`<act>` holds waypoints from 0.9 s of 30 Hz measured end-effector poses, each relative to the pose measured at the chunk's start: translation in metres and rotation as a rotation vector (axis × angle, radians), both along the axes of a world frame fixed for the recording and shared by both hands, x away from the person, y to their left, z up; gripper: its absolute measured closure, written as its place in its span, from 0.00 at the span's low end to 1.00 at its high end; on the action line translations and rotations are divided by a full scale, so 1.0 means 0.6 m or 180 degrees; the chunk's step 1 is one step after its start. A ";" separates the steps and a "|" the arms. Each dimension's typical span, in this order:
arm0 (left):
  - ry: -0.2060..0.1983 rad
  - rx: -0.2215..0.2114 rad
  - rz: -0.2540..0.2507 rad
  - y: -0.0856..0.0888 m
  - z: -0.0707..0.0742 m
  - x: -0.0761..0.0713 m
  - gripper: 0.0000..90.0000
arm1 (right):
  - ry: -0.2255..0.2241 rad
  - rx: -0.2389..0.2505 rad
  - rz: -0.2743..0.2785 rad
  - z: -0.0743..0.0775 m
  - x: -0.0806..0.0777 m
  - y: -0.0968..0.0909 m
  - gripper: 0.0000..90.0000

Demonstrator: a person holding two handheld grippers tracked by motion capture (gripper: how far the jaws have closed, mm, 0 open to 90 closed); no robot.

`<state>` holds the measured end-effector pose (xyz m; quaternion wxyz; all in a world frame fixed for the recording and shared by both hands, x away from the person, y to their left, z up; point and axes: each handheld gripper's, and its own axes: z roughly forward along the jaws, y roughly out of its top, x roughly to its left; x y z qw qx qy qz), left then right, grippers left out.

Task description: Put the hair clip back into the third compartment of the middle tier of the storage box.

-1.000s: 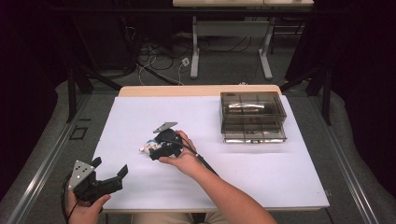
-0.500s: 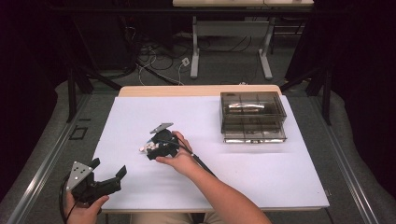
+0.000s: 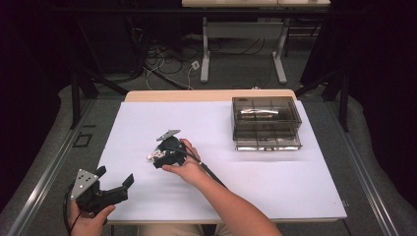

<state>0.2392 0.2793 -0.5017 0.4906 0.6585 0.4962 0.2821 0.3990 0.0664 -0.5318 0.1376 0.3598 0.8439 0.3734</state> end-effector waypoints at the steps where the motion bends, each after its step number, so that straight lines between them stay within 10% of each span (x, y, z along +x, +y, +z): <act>1: 0.0000 0.0005 -0.0002 0.000 0.000 0.000 0.00 | -0.0008 -0.0006 0.0001 -0.002 0.001 0.000 0.18; 27: 0.0025 -0.0023 -0.0011 -0.001 -0.002 0.002 0.00 | 0.0283 -0.0061 -0.0124 -0.038 0.018 0.013 0.19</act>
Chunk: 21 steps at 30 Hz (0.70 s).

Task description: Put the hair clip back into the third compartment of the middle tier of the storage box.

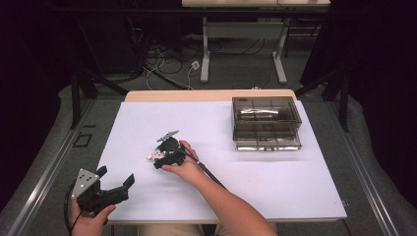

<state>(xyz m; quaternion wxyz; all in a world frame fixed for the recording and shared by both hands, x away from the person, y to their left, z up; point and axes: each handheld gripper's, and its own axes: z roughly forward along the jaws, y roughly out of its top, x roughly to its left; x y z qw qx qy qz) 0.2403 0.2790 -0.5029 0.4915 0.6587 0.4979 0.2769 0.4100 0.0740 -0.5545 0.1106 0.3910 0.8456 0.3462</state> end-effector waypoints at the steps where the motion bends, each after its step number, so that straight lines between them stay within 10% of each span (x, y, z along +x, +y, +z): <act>1: 0.0003 -0.0001 -0.0003 0.000 0.000 0.000 0.00 | -0.0034 0.0051 -0.0006 -0.003 0.001 0.001 0.19; 21: 0.0009 -0.0012 -0.0008 -0.001 0.000 0.000 0.00 | -0.0066 0.0003 0.0171 0.001 -0.003 0.003 0.43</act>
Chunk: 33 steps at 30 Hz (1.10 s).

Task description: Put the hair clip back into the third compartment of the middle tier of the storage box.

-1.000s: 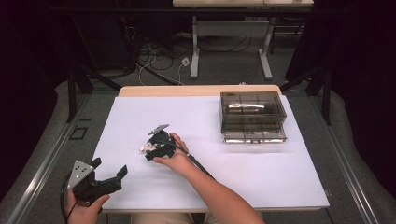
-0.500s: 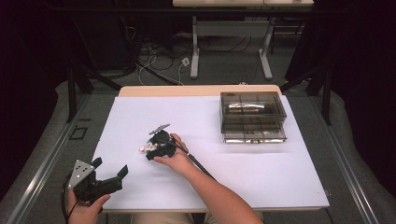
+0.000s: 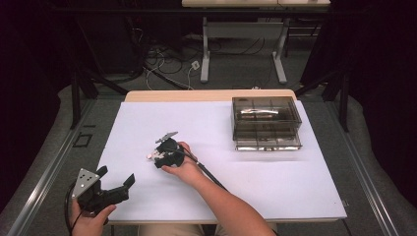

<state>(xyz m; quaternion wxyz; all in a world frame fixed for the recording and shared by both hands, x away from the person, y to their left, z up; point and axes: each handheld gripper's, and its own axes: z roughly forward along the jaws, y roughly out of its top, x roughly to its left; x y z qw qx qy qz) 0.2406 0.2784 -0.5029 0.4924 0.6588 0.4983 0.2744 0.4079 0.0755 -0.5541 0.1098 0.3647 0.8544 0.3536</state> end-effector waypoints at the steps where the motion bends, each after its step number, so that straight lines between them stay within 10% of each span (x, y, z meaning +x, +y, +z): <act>1: -0.0001 0.0001 0.0000 0.000 0.000 0.000 0.00 | -0.0027 -0.0020 0.0010 0.000 0.000 0.000 0.44; 33: 0.0009 0.0019 -0.0017 -0.003 -0.001 0.001 0.00 | -0.0154 0.0205 -0.0042 0.009 -0.011 -0.024 0.52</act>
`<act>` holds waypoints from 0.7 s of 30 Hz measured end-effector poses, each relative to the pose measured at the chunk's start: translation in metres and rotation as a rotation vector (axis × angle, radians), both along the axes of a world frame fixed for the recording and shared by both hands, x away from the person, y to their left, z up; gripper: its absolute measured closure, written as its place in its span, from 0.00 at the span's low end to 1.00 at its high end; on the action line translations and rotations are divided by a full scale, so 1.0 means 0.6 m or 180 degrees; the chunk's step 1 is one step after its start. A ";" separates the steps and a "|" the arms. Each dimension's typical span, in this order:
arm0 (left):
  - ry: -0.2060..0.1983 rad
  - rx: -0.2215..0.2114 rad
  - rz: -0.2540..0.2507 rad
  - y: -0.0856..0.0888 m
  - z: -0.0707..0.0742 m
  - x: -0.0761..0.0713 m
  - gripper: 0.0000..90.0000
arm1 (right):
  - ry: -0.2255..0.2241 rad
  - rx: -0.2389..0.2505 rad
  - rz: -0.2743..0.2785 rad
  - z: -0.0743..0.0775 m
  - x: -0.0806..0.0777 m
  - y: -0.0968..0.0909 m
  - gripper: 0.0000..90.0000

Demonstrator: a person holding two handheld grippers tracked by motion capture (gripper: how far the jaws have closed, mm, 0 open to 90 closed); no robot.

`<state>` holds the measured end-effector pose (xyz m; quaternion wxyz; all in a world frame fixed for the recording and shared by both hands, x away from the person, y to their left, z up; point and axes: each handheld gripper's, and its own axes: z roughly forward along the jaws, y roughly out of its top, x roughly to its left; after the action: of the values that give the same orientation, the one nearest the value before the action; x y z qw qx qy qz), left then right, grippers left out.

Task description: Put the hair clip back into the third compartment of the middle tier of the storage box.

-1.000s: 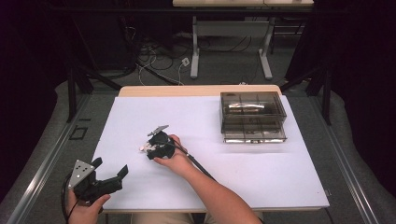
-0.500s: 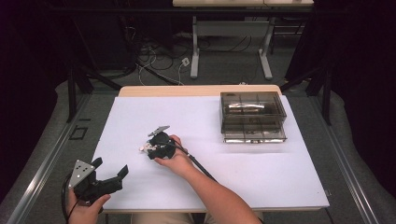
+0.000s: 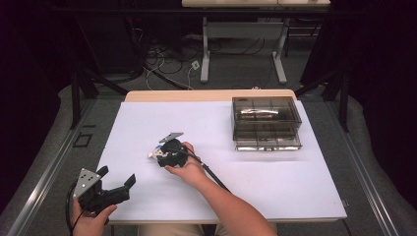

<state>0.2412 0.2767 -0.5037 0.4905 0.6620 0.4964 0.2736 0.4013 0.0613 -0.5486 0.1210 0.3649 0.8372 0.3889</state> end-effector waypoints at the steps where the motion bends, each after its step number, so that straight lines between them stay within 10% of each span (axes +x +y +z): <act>1: -0.0002 0.0009 -0.0003 0.000 0.000 0.000 0.00 | -0.0010 0.0041 -0.0012 0.000 -0.001 -0.002 0.52; 21: 0.0012 0.0056 0.0004 -0.004 -0.002 0.005 0.00 | -0.0249 0.0165 -0.0076 0.032 -0.021 -0.074 0.52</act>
<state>0.2440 0.2746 -0.5047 0.4836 0.6664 0.4953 0.2770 0.3887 0.0171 -0.5296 0.1488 0.3624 0.8171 0.4230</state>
